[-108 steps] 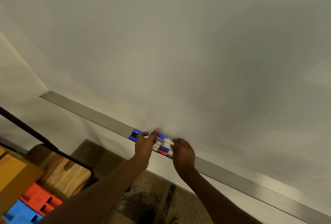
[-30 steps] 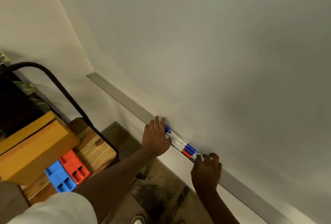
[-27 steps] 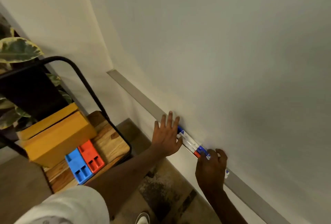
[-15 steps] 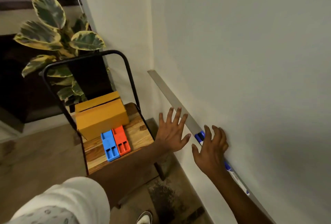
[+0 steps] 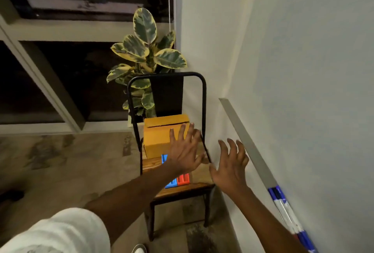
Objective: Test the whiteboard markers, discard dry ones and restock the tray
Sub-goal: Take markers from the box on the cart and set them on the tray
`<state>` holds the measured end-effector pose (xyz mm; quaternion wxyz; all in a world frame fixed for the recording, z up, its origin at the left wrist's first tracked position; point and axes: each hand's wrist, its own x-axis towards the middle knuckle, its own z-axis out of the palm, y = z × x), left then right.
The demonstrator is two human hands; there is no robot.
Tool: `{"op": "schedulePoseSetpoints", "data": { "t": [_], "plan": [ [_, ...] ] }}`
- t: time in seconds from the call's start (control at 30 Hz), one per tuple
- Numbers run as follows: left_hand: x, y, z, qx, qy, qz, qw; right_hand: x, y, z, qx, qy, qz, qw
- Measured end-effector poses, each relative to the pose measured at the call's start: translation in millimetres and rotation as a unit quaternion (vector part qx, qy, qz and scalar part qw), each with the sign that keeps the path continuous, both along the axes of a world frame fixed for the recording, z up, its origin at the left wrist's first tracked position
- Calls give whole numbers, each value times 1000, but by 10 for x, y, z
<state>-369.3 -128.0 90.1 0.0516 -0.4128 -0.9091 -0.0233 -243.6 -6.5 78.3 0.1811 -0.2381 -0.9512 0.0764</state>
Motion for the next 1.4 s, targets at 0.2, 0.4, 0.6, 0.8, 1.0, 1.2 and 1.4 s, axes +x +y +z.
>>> {"op": "schedulePoseSetpoints", "data": {
  "t": [0.2,0.4,0.6,0.8,1.0,1.2,1.4],
  "plan": [
    [-774,-609,-125,-14,-11,35,999,-806,-412,33,9,-41,60,997],
    [-1600,-972,-348,-61,-29,-4,998,-1645,-658,-103,31,-142,82,986],
    [-2185,-1109,-575,-71,-43,-94,992,-2271,-744,-278,51,-227,115,966],
    [-2387,-1104,-843,-29,-20,-174,984,-2512,-724,-405,42,-258,165,951],
    [-2360,-1075,-972,-2,-17,-185,983,-2505,-669,-444,89,-249,193,945],
    [-2399,-1062,-859,124,-70,-150,978,-2462,-703,-388,70,-208,180,959],
    [-2602,-929,-606,216,-193,-142,946,-2141,-804,-439,62,-135,147,978]
  ]
}}
